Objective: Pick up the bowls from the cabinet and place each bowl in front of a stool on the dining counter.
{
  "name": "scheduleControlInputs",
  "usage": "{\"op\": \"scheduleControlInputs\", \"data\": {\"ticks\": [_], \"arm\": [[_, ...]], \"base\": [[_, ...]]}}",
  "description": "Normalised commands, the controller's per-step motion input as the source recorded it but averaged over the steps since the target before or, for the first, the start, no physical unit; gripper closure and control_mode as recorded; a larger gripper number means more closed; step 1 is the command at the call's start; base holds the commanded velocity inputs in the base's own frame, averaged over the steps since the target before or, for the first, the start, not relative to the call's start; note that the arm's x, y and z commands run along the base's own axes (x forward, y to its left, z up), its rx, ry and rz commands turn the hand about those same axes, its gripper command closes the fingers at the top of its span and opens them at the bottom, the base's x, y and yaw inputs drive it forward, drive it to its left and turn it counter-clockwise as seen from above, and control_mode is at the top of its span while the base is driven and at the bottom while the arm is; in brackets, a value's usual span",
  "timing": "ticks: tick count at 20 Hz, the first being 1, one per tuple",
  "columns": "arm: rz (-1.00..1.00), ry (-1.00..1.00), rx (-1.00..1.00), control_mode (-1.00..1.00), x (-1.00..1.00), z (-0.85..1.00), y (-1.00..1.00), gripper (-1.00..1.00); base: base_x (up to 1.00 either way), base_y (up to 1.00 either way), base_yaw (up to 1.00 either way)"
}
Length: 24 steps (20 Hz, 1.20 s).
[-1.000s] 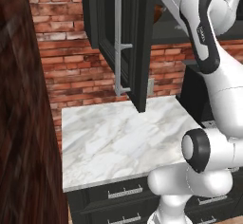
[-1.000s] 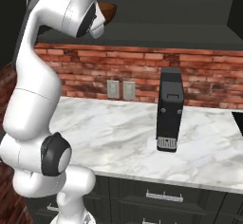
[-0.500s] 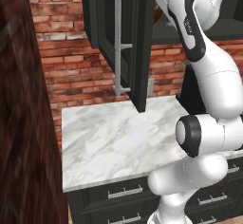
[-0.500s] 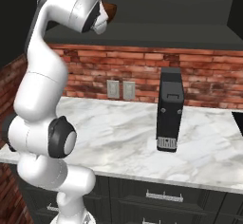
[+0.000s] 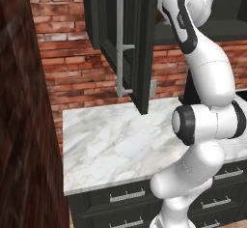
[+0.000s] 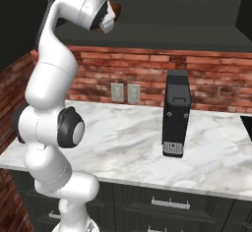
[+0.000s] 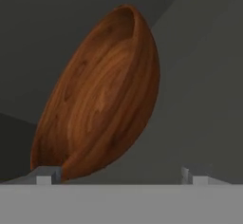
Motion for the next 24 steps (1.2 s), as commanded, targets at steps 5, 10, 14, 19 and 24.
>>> {"op": "scheduleControlInputs", "data": {"ticks": [5,10,14,19,24], "arm": [[0.00,0.07,0.00,-1.00,0.47,0.00,0.06,-1.00],[0.01,0.12,0.00,-1.00,0.34,0.00,0.03,-1.00],[0.01,0.13,0.00,-1.00,0.23,0.00,0.04,-1.00],[0.00,0.13,0.00,-1.00,0.06,-0.04,0.14,1.00],[0.00,0.10,0.00,-1.00,0.00,-0.06,0.14,1.00]], "base": [[0.00,0.00,0.00],[0.00,0.00,0.00],[0.00,0.00,0.00],[0.00,0.00,0.00],[0.00,0.00,0.00]]}}
